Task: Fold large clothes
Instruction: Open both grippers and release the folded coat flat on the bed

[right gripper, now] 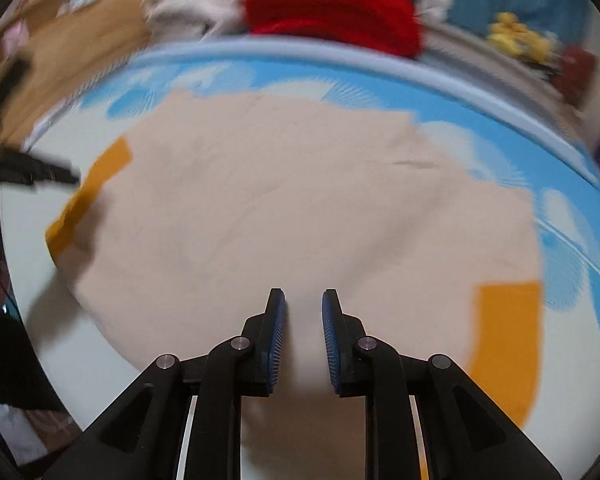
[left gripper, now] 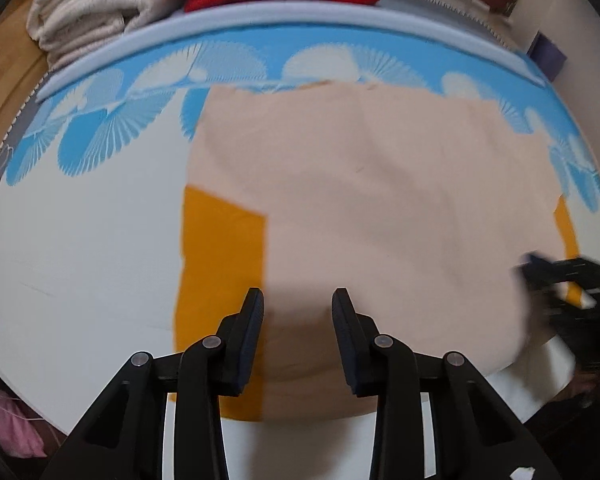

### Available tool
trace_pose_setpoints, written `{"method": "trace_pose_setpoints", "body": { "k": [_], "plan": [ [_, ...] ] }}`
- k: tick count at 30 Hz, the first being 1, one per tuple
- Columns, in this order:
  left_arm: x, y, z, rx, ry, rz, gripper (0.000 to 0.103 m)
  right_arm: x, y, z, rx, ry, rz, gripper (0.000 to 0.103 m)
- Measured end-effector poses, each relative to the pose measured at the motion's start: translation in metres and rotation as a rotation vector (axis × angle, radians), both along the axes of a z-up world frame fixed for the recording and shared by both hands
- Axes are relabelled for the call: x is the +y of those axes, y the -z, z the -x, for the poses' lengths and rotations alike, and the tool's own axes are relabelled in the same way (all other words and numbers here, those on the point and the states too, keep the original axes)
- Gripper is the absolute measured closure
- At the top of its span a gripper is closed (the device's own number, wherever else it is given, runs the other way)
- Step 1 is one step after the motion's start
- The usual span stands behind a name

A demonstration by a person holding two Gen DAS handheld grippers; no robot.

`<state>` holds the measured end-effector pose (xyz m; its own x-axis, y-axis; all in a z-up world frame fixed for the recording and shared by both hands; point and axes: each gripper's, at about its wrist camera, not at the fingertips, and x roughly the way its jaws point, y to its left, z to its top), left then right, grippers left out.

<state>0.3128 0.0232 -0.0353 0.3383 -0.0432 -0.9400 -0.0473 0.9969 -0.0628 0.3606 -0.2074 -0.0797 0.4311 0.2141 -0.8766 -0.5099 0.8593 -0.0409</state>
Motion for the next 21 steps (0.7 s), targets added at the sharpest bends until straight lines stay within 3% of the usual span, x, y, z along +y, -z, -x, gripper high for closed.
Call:
{"method": "trace_pose_setpoints", "body": {
  "k": [3,6,10,12,14,17,19,21],
  "plan": [
    [0.000,-0.007,-0.001,-0.020,-0.047,0.057,0.072,0.019,0.030,-0.022,0.066,0.037,0.111,0.082],
    [-0.003,-0.006,0.001,-0.025,-0.071,0.078,0.072,0.016,0.041,-0.045,0.107,0.130,0.072,0.082],
    [-0.019,-0.011,0.010,-0.033,-0.034,0.072,0.072,0.025,0.038,-0.051,0.059,0.142,0.109,0.082],
    [-0.023,-0.016,0.016,-0.044,-0.025,0.066,0.072,0.025,0.025,-0.052,-0.012,0.146,0.109,0.082],
    [-0.019,-0.019,0.018,-0.057,-0.028,0.072,0.072,0.013,0.020,-0.056,-0.056,0.179,0.105,0.082],
    [-0.013,-0.021,0.024,-0.075,-0.025,0.064,0.073,-0.025,0.037,-0.066,0.047,0.337,0.159,0.078],
    [-0.010,-0.024,0.028,-0.089,-0.010,0.064,0.073,-0.051,0.023,-0.060,0.039,0.415,0.118,0.077],
    [-0.008,-0.030,0.036,-0.117,0.006,0.057,0.073,-0.067,0.016,-0.052,0.025,0.421,0.109,0.076]
  ]
}}
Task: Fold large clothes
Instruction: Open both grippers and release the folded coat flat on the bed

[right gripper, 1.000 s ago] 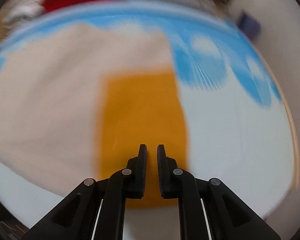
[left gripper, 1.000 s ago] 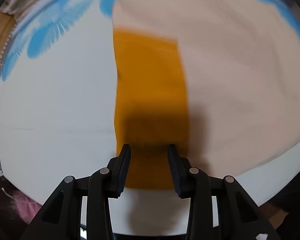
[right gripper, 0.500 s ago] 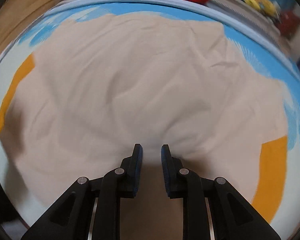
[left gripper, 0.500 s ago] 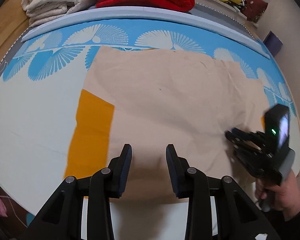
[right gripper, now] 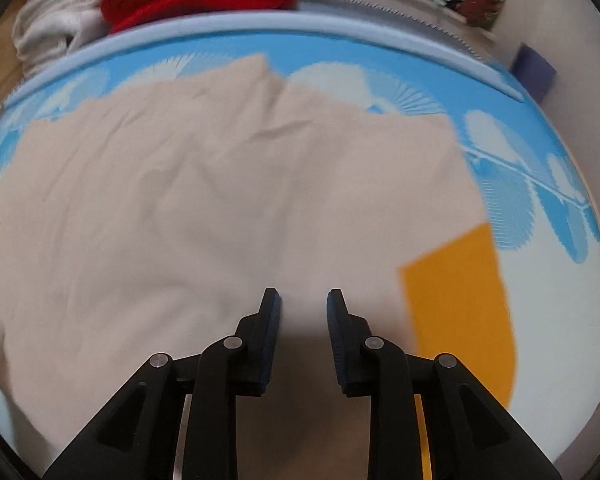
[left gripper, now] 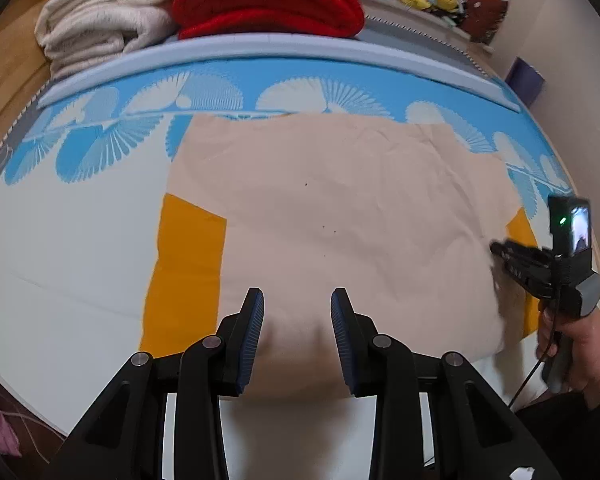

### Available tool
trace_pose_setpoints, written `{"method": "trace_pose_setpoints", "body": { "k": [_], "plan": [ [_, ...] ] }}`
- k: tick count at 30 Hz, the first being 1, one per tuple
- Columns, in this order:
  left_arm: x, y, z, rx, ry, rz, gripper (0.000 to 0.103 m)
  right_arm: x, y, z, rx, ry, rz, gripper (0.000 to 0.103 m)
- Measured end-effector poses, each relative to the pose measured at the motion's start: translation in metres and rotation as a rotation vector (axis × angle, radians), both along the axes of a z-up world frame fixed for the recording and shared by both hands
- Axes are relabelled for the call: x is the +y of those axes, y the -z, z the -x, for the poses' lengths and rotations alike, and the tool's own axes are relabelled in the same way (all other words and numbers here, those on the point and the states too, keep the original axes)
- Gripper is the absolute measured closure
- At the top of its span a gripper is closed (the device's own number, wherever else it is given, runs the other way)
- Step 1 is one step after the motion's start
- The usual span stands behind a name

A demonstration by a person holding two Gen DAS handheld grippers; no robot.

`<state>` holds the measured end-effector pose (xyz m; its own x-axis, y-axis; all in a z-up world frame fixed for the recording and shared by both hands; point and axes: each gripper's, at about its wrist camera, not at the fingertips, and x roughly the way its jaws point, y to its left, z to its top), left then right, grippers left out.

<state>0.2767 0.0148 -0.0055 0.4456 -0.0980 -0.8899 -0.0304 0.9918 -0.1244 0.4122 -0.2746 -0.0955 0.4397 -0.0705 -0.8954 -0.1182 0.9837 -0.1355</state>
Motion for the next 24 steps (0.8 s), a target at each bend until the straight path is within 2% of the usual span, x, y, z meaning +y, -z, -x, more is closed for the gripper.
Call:
{"method": "trace_pose_setpoints", "body": {
  "k": [3,5,8,10,12,14,17,20,22,24],
  "plan": [
    [0.002,-0.009,0.018,-0.042,0.004,0.004,0.073,-0.042,0.020,0.013,0.130,0.069,0.086,0.076],
    [0.007,-0.013,0.030,-0.062,-0.002,0.043,0.073,-0.069,0.026,0.020,0.184,0.099,0.117,0.072],
    [0.021,-0.019,0.052,-0.108,-0.029,0.104,0.074,-0.109,0.023,0.043,0.191,0.146,0.223,0.070],
    [0.030,-0.021,0.064,-0.132,-0.049,0.101,0.079,-0.133,0.021,0.060,0.213,0.185,0.320,0.070],
    [0.034,-0.023,0.075,-0.173,-0.060,0.077,0.082,-0.148,0.011,0.071,0.196,0.211,0.337,0.070],
    [0.037,-0.022,0.087,-0.222,-0.065,0.033,0.083,-0.156,-0.019,0.084,0.090,0.225,0.260,0.070],
    [0.039,-0.013,0.094,-0.237,-0.078,0.050,0.086,-0.134,-0.079,0.110,-0.147,0.181,0.141,0.070],
    [0.035,-0.002,0.097,-0.228,-0.094,0.028,0.086,-0.102,-0.110,0.140,-0.278,0.148,0.003,0.069],
    [0.035,0.004,0.099,-0.218,-0.105,0.020,0.086,-0.072,-0.114,0.162,-0.313,0.121,-0.110,0.068],
    [0.035,0.008,0.100,-0.212,-0.117,0.033,0.086,-0.042,-0.104,0.175,-0.294,0.089,-0.173,0.068]
  ]
}}
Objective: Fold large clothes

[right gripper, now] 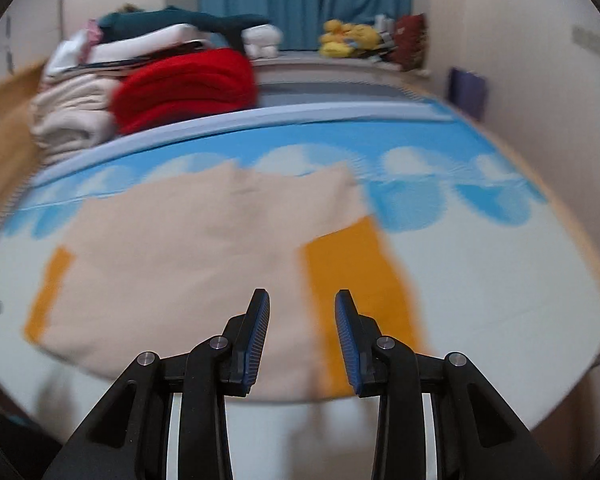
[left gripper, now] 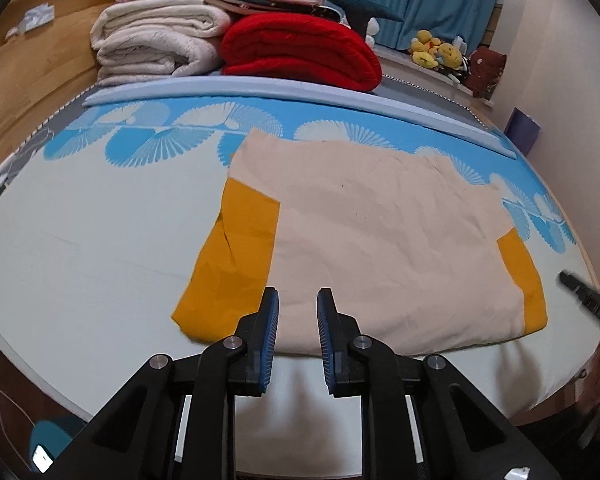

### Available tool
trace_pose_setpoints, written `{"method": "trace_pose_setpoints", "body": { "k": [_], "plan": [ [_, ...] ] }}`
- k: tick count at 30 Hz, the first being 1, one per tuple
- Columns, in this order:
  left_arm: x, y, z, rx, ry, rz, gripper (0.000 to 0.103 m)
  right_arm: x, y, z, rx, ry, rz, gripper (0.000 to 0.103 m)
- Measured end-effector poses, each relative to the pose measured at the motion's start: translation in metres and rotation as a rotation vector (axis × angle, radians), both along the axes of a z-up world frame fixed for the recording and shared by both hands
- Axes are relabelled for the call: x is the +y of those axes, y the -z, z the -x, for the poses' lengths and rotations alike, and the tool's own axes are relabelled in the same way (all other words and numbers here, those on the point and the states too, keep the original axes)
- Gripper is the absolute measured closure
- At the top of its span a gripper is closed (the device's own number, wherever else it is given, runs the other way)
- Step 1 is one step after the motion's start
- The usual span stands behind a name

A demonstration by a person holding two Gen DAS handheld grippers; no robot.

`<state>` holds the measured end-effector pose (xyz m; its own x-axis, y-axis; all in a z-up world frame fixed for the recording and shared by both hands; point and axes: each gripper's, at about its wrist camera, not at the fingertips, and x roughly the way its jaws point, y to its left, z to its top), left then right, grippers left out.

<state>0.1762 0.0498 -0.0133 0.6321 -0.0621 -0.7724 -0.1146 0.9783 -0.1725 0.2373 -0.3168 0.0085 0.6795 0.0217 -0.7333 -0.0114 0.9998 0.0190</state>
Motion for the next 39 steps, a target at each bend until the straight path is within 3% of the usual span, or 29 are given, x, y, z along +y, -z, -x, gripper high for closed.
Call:
{"method": "trace_pose_setpoints", "body": {
  "k": [3,7,10,11,13,15,17,21,22,24,25,30,34,39],
  "plan": [
    [-0.002,0.003,0.002,-0.008,-0.004,0.002,0.086,0.046,0.018,0.010,0.027,-0.077,-0.006,0.068],
    [-0.003,0.008,0.002,0.000,0.001,0.002,0.086,0.097,0.035,0.015,0.022,-0.173,0.063,0.068],
    [-0.004,0.014,0.000,0.016,0.019,0.005,0.086,0.112,0.054,0.003,0.041,-0.179,0.098,0.068],
    [-0.005,0.016,-0.001,0.023,0.025,0.008,0.086,0.114,0.066,-0.004,0.061,-0.177,0.108,0.068],
    [-0.003,0.021,-0.002,0.037,0.025,0.024,0.086,0.120,0.106,-0.019,0.197,-0.168,0.168,0.068],
    [0.010,0.031,-0.002,0.069,-0.004,0.078,0.086,0.121,0.132,-0.026,0.303,-0.157,0.212,0.068],
    [0.026,0.046,-0.004,0.124,-0.035,0.166,0.086,0.121,0.125,-0.025,0.294,-0.128,0.201,0.068],
    [0.053,0.076,-0.008,0.216,-0.092,0.330,0.075,0.121,0.083,-0.014,0.099,-0.118,0.123,0.067],
    [0.059,0.082,-0.009,0.234,-0.107,0.367,0.070,0.123,0.091,-0.017,0.120,-0.127,0.151,0.067],
    [0.067,0.092,-0.008,0.254,-0.141,0.427,0.062,0.121,0.124,-0.024,0.281,-0.135,0.184,0.067],
    [0.072,0.100,-0.008,0.270,-0.167,0.476,0.057,0.115,0.132,-0.023,0.308,-0.119,0.157,0.067],
    [0.084,0.134,-0.009,0.325,-0.292,0.657,0.050,0.115,0.112,-0.018,0.241,-0.096,0.143,0.066],
    [0.087,0.152,-0.009,0.284,-0.385,0.765,0.049,0.110,0.123,-0.021,0.292,-0.108,0.150,0.065],
    [0.093,0.155,-0.012,0.172,-0.446,0.799,0.049,0.114,0.118,-0.024,0.291,-0.117,0.153,0.065]
  ]
}}
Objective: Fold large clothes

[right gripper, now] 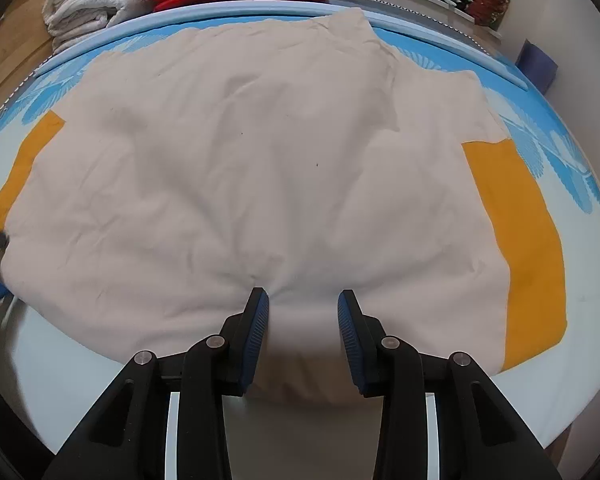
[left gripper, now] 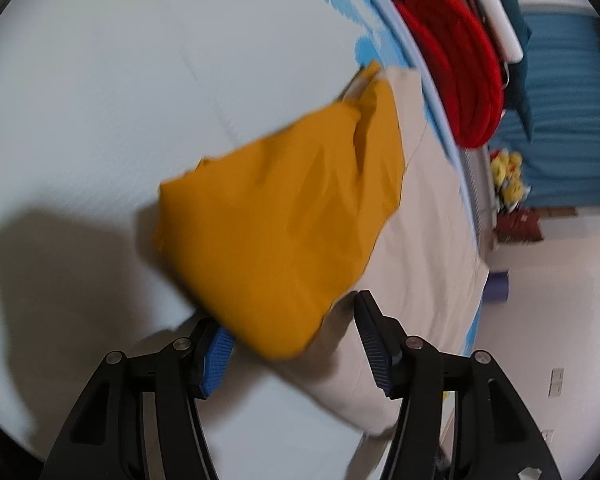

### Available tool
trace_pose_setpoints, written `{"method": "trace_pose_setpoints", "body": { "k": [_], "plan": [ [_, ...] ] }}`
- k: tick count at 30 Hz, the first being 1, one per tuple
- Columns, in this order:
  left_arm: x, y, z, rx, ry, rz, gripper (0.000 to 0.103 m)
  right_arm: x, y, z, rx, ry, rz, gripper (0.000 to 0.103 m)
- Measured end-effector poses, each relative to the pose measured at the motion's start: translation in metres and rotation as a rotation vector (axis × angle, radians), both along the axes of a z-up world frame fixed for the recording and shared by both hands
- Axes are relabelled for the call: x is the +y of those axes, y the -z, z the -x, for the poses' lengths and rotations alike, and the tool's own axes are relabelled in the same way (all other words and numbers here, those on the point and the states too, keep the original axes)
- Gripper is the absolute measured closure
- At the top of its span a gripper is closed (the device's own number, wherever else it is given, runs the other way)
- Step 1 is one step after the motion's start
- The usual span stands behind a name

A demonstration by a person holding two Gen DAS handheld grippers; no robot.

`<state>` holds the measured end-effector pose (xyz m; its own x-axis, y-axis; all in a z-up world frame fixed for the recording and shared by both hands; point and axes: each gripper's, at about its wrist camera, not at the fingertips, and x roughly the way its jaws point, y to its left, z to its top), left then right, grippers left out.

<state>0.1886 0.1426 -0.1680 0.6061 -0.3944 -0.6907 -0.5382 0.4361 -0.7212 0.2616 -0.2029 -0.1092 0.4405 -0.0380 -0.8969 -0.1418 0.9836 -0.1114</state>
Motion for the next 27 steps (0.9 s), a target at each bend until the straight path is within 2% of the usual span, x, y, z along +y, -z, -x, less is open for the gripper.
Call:
{"method": "trace_pose_setpoints", "body": {
  "k": [3,6,11,12,15,18,22,27],
  "plan": [
    [0.003,0.003,-0.001,-0.043,-0.054,0.003,0.050,-0.006,0.001,-0.005,0.008,-0.004,-0.021,0.065],
    [0.005,0.003,-0.006,-0.064,-0.066,-0.013,0.051,-0.008,0.000,-0.005,0.010,-0.005,-0.041,0.065],
    [0.000,-0.005,-0.028,-0.059,0.031,-0.071,0.088,-0.011,0.000,-0.005,-0.001,0.000,-0.060,0.065],
    [-0.001,-0.010,-0.033,-0.063,0.046,-0.082,0.089,-0.011,-0.001,-0.003,-0.005,0.006,-0.067,0.065],
    [-0.005,-0.045,-0.036,-0.089,0.124,-0.160,0.092,-0.013,-0.008,0.000,-0.035,0.047,-0.077,0.065],
    [-0.013,-0.084,-0.037,-0.117,0.201,-0.257,0.093,-0.007,-0.026,0.008,-0.116,0.083,-0.073,0.065],
    [-0.016,-0.138,-0.022,-0.149,0.332,-0.440,0.093,0.017,-0.057,0.027,-0.249,0.076,-0.043,0.065],
    [-0.002,-0.167,0.011,-0.194,0.385,-0.590,0.094,0.056,-0.079,0.063,-0.337,0.070,-0.062,0.065]
  ]
}}
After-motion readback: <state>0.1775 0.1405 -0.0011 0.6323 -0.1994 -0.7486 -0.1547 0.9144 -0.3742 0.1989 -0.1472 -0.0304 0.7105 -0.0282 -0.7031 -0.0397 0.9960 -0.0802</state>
